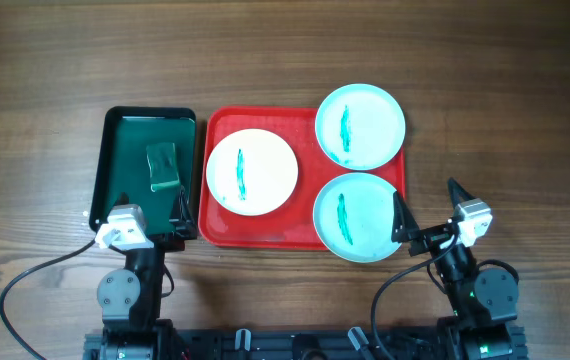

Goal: Clean dirty plates on tray and stack at the side

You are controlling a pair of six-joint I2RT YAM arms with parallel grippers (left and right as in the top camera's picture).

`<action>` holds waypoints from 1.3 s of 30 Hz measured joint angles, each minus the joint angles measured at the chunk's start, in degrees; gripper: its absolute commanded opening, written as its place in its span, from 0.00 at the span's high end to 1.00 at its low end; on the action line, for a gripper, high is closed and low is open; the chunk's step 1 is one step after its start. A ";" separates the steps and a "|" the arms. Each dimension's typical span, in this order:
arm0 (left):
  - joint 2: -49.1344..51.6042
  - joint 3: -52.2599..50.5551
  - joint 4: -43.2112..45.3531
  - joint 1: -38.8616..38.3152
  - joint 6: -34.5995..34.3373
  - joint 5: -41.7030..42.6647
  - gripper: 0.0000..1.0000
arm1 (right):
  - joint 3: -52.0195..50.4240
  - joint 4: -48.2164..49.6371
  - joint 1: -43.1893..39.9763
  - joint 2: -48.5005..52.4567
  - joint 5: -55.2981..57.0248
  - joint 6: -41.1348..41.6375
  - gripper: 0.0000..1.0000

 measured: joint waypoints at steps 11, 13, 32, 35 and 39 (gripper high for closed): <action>0.00 0.00 0.00 0.00 0.00 0.00 0.00 | 0.00 0.00 0.00 0.00 0.00 0.00 0.00; 0.00 0.00 0.00 0.00 -0.02 0.00 0.00 | 0.00 0.00 0.00 0.00 0.00 0.00 0.00; 0.00 0.00 0.00 0.00 0.00 0.00 0.00 | 0.00 0.00 0.00 0.00 3.41 -2.95 0.00; 0.00 0.00 0.00 0.00 0.00 0.00 0.00 | 0.00 1.60 0.00 0.00 3.69 -2.67 0.00; 0.00 -0.02 0.20 0.00 0.00 0.33 0.00 | 0.00 3.37 0.00 0.00 3.85 -2.10 0.00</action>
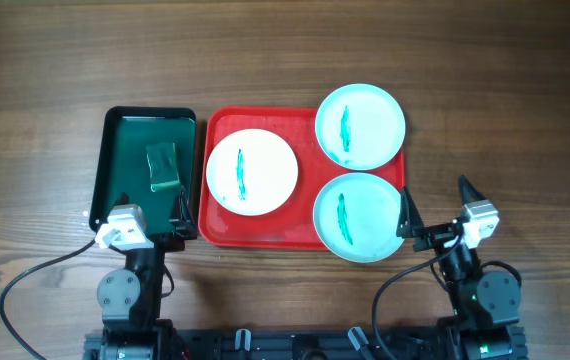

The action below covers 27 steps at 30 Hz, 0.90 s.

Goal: Clean dirty plates on tray and stack at the side

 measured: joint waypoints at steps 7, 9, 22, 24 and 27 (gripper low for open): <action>0.50 1.84 -1.36 0.00 -0.02 1.03 0.00 | 4.61 0.76 0.00 2.01 -0.11 0.09 0.00; 2.08 4.61 -4.15 0.00 -0.02 1.42 0.00 | 8.31 0.28 0.00 4.07 -0.31 0.09 0.00; 36.11 45.75 -33.97 -0.02 -0.24 2.25 0.00 | 46.95 -17.33 0.00 44.46 -5.49 0.24 0.00; 43.93 51.45 -37.68 0.00 -0.35 2.27 0.00 | 51.67 -20.63 0.00 51.89 -7.19 0.22 0.00; 52.33 56.06 -40.61 -0.02 -0.92 2.27 0.00 | 58.38 -24.79 0.00 62.03 -10.69 0.24 0.00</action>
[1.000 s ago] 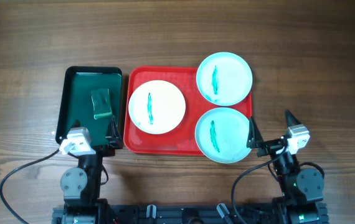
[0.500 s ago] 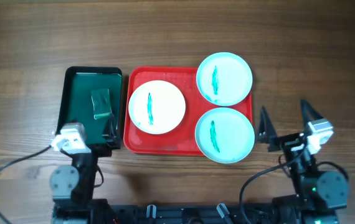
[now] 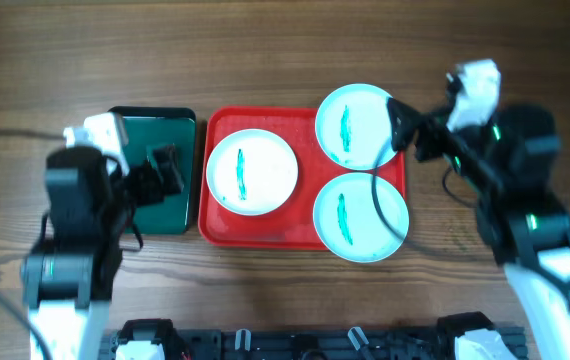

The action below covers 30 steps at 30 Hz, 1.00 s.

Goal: Clean dirty plates on tray and stack at the side
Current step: 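Move left gripper to the sponge and right gripper to the left plate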

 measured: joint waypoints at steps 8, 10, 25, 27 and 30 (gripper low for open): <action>19.23 1.27 -0.66 0.07 -0.83 3.58 0.00 | 6.27 -5.46 0.00 19.39 -16.35 2.47 0.01; 22.64 1.27 -0.72 0.07 -0.85 5.31 0.00 | 6.32 -6.95 0.79 20.90 -17.11 2.58 0.01; 25.29 6.75 -6.21 7.56 -7.13 1.64 0.11 | 16.63 -16.15 17.94 33.18 2.08 15.19 0.60; 25.29 6.75 -5.35 7.56 -7.15 1.64 0.15 | 16.63 -15.58 18.93 36.41 2.10 16.63 0.65; 25.31 6.75 -4.33 7.56 -7.50 1.64 0.13 | 16.63 -13.70 20.37 41.05 2.05 18.10 0.72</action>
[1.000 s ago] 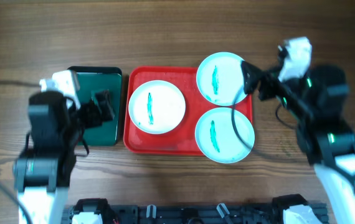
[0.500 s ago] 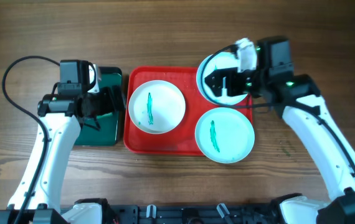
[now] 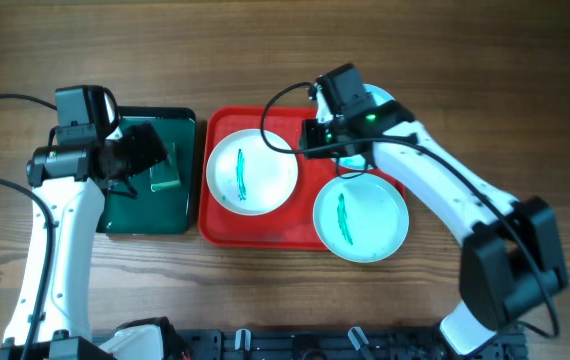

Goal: Clean dirty plates on tray and stack at the side

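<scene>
A red tray (image 3: 265,235) holds a white plate (image 3: 252,172) and a pale blue plate (image 3: 360,217), each smeared with a green streak. A second pale blue plate (image 3: 391,101) at the tray's back right is mostly hidden under my right arm. A green sponge (image 3: 165,173) lies in the dark green tray (image 3: 145,215). My left gripper (image 3: 148,150) hangs over that tray just left of the sponge, its jaws apart. My right gripper (image 3: 311,138) is above the red tray between the white plate and the back plate. Its jaws do not show clearly.
The wooden table (image 3: 285,40) stretches out behind and to either side of the two trays. Cables trail from both arms. The arm bases stand along the front edge.
My left gripper has moved a little lower over the green tray, close beside the sponge. My right gripper has moved left from the back blue plate's right edge to the middle of the red tray.
Both arms first rested folded at the front edge, the right gripper open beside the front blue plate. Then both were raised, the left over the green tray and the right by the back plate. Now the left is at the sponge and the right over the red tray.
</scene>
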You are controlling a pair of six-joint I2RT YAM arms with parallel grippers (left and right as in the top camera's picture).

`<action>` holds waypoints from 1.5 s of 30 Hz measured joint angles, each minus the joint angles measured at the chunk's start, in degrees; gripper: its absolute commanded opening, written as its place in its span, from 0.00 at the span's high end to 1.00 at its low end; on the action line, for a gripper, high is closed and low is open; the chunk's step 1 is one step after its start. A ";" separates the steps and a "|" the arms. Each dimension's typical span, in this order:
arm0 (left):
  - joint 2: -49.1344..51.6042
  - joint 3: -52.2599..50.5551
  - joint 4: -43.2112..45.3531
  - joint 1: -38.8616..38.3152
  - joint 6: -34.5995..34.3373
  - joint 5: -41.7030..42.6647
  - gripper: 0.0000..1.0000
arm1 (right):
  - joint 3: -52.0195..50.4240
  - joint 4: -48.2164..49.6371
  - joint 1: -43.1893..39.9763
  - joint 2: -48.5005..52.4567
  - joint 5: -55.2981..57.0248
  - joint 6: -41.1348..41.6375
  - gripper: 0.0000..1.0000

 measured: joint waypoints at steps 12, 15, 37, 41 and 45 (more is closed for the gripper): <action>0.00 0.00 -1.75 0.00 -2.58 0.00 0.10 | 0.15 6.03 2.08 13.05 -3.48 2.95 0.73; 0.00 0.00 -1.79 0.00 -2.60 0.02 0.14 | 0.17 5.95 2.49 13.09 -3.76 2.97 0.85; 18.29 0.00 3.30 0.00 7.32 1.53 0.55 | 0.33 3.23 2.49 13.25 -4.61 5.92 0.95; 23.23 -0.02 6.10 0.00 10.43 2.45 0.56 | 0.33 3.21 2.49 13.25 -4.72 5.92 0.95; 24.02 -0.02 9.57 0.00 13.31 2.69 0.63 | 0.33 3.21 2.49 13.25 -4.72 5.90 0.95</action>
